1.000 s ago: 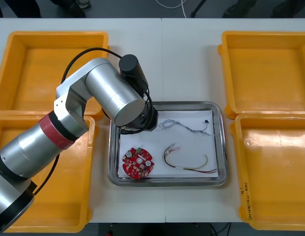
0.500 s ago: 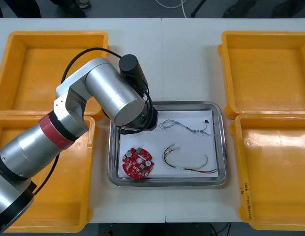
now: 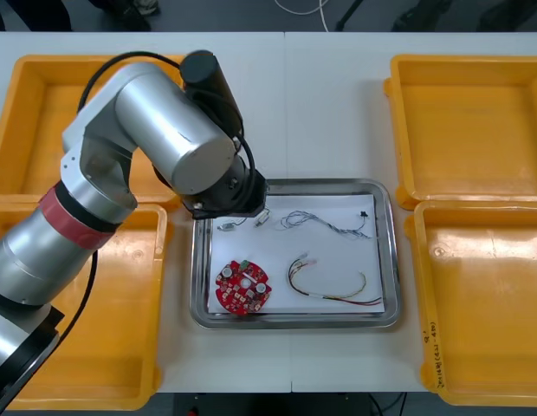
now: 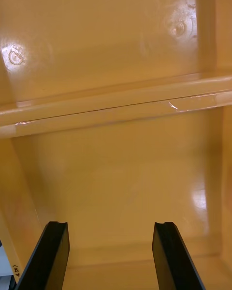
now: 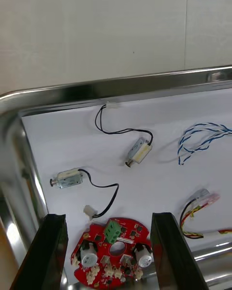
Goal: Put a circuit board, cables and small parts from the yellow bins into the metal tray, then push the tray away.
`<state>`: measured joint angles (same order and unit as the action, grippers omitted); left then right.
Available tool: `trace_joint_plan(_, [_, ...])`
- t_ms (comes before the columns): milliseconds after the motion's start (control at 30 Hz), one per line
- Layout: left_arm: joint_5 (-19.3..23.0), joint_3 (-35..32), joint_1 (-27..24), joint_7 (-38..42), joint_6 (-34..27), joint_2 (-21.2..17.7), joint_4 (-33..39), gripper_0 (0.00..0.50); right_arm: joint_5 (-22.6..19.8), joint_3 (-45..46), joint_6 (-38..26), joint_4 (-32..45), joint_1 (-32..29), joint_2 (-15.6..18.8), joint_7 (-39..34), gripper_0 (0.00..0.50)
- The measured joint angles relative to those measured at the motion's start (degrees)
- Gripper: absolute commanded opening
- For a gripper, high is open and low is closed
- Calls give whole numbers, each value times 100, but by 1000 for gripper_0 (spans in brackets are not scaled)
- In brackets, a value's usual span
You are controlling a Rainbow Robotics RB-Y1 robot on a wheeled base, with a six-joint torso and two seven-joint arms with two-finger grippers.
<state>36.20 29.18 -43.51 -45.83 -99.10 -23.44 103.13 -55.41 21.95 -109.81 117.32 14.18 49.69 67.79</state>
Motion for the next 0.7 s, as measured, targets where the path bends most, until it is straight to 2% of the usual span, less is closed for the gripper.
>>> trace_joint_plan(167, [153,-525,-1,0,-501,-100,375,500,-1,0,0,0,0,0,0,500])
trace_joint_plan(367, [527,-1121,-32,-9,-960,-337,427,500,-3,0,0,0,-1,0,0,500])
trace_joint_plan(533, [600,-1481,-41,-186,-1037,-567,427,500,-11,0,0,0,-1,0,0,500])
trace_joint_plan(700, [667,-1747,-41,-893,-1042,-803,358,500,-33,0,0,0,-1,0,0,500])
